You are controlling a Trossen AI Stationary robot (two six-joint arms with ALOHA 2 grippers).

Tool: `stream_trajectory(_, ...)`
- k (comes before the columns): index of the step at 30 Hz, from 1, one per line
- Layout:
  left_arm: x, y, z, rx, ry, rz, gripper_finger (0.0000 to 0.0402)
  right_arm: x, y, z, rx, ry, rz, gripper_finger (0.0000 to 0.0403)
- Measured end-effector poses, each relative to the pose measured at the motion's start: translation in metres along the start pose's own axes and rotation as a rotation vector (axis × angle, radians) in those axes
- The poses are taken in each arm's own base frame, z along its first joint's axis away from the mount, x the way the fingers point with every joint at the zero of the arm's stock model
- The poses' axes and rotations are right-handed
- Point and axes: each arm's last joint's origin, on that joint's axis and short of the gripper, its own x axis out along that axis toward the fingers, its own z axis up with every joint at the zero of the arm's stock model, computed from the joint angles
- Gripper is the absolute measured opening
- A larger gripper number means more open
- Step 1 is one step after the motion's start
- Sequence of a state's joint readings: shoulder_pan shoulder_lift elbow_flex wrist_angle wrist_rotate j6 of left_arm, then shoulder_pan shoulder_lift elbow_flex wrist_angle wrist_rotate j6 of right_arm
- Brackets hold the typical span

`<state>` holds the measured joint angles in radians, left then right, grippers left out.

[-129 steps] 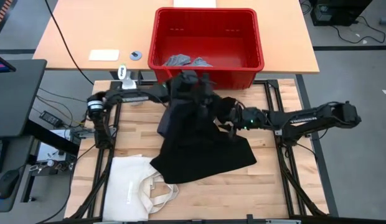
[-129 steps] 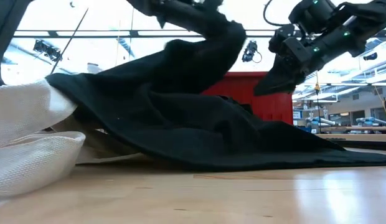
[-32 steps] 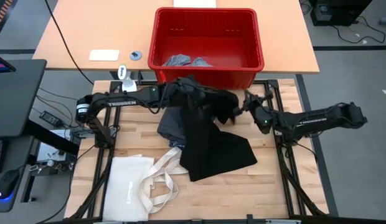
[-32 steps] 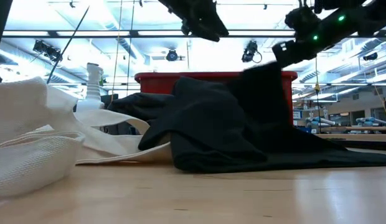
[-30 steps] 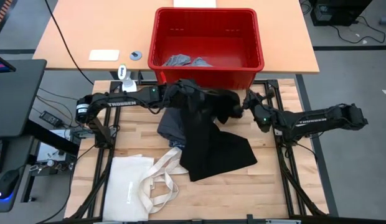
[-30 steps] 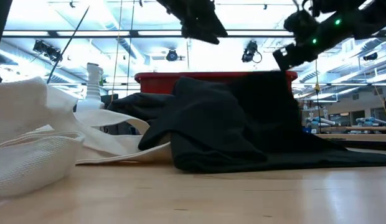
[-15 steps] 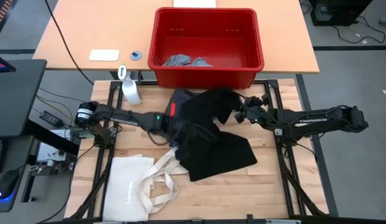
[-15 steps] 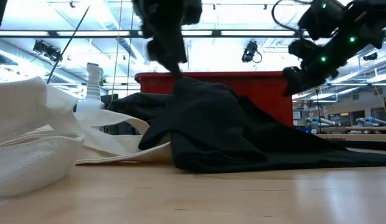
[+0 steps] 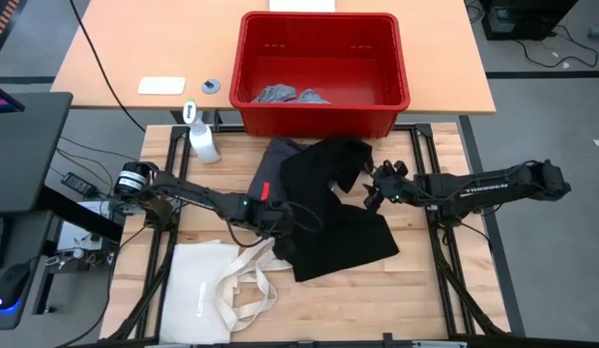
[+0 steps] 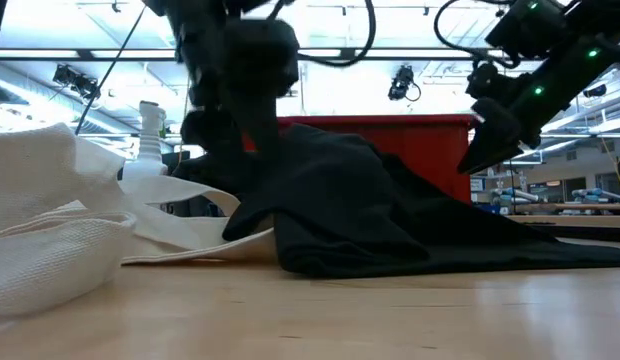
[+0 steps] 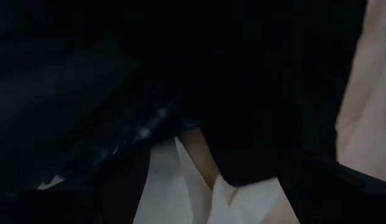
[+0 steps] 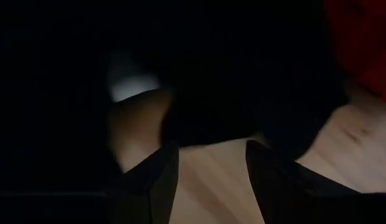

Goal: Fold Laundry from Bin
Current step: Fold the black shirt

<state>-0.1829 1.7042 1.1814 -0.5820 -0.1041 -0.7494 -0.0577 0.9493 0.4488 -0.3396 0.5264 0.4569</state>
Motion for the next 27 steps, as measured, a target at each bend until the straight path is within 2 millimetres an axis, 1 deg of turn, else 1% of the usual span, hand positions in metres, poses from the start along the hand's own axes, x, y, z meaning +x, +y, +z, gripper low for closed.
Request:
stream_trajectory(5,0.013,0.003,-0.004,-0.003,-0.069,-0.063,0.0331,-0.009,0.014,-0.006,-0.02,-0.019,0.053,0.0194)
stream_trajectory(7,0.015,0.006,-0.006,0.009,-0.069,-0.047,0.0313,-0.013,0.019,-0.009,-0.022,-0.034,0.063,0.0194)
stream_trajectory(8,0.016,0.006,-0.006,0.018,-0.071,-0.042,0.0299,-0.015,0.021,-0.01,-0.022,-0.04,0.07,0.0194)
stream_trajectory(11,0.014,0.005,-0.004,0.036,-0.071,-0.039,0.0227,-0.021,0.028,-0.014,-0.023,-0.06,0.088,0.0194)
stream_trajectory(16,0.0,-0.014,0.003,0.113,-0.1,-0.103,0.0069,-0.029,0.038,-0.02,-0.017,-0.075,0.149,0.0194)
stream_trajectory(17,-0.004,-0.017,0.004,0.13,-0.086,-0.114,0.0038,-0.031,0.04,-0.021,-0.018,-0.076,0.163,0.0194)
stream_trajectory(18,-0.008,-0.021,0.005,0.146,-0.08,-0.119,0.002,-0.033,0.042,-0.022,-0.019,-0.076,0.179,0.0194)
stream_trajectory(19,-0.016,-0.025,0.007,0.156,-0.079,-0.124,0.0013,-0.035,0.043,-0.024,-0.022,-0.075,0.197,0.0194)
stream_trajectory(22,-0.042,-0.035,0.011,0.207,-0.048,-0.102,0.0012,-0.041,0.049,-0.027,-0.039,-0.077,0.251,0.0194)
stream_trajectory(24,-0.062,-0.04,0.009,0.234,-0.015,-0.022,0.001,-0.044,0.053,-0.028,-0.045,-0.086,0.278,0.0194)
stream_trajectory(27,-0.098,-0.049,0.004,0.253,-0.044,0.109,0.0004,-0.048,0.057,-0.03,-0.052,-0.106,0.3,0.0194)
